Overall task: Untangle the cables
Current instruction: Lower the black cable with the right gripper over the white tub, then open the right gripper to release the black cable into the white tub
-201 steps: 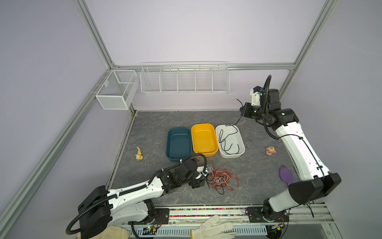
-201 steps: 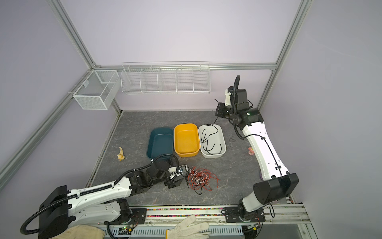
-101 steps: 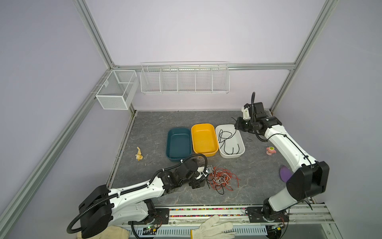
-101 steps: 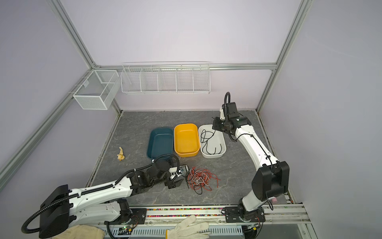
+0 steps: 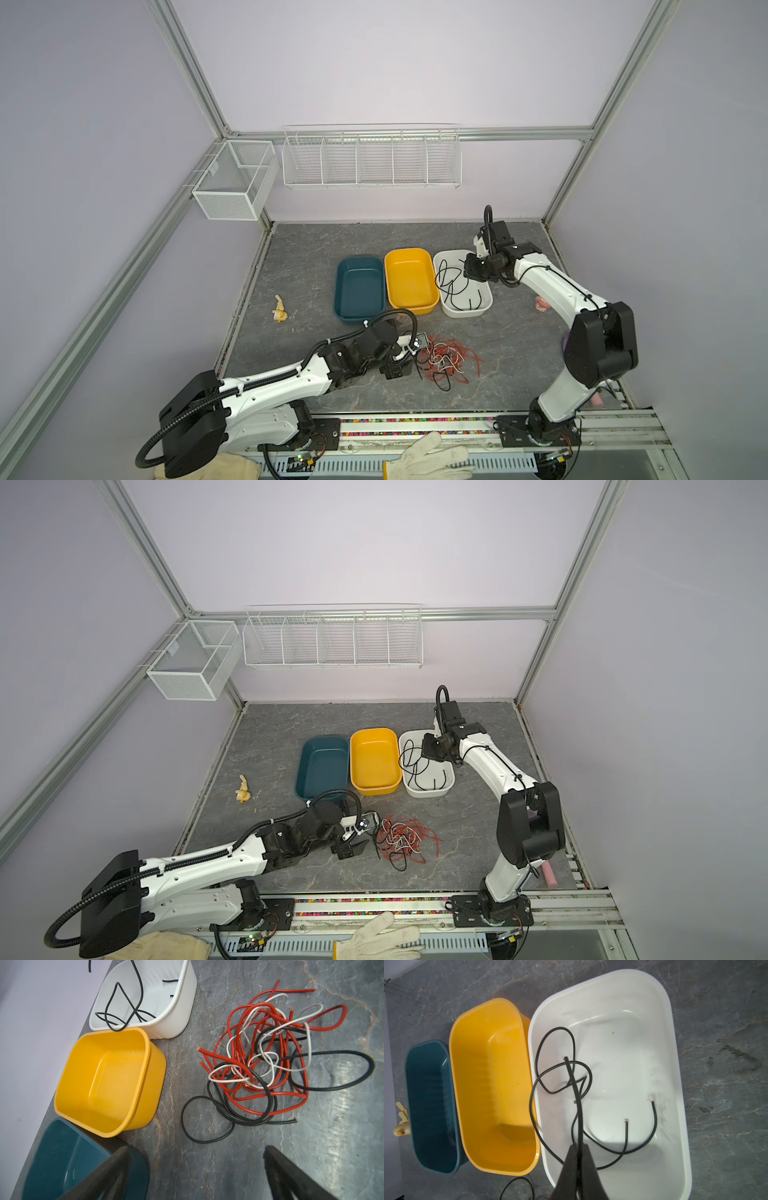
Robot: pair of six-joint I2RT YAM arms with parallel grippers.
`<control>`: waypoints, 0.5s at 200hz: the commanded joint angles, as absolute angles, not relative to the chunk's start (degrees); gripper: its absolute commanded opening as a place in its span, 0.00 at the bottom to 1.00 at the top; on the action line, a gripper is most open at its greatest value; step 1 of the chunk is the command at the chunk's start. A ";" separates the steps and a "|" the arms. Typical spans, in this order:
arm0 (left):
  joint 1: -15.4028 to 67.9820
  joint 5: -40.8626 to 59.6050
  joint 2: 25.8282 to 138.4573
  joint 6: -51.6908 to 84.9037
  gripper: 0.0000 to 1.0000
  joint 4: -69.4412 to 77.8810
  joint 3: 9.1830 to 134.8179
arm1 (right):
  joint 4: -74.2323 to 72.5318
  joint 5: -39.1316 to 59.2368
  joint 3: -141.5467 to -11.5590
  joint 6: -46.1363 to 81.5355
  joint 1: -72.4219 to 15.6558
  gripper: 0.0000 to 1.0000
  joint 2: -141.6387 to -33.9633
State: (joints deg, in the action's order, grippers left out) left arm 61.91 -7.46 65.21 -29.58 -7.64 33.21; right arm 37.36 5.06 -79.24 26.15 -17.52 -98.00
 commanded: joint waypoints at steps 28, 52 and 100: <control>62.27 -6.85 65.33 -29.82 0.99 -8.17 34.90 | 38.32 1.33 -79.12 25.43 -17.87 0.07 -102.67; 62.29 -6.87 65.24 -29.88 0.99 -8.17 34.82 | 39.36 -1.57 -79.39 25.50 -16.82 0.07 -102.15; 62.31 -6.94 65.19 -29.94 0.99 -8.11 34.89 | 39.68 -4.28 -78.91 26.60 -14.59 0.07 -96.81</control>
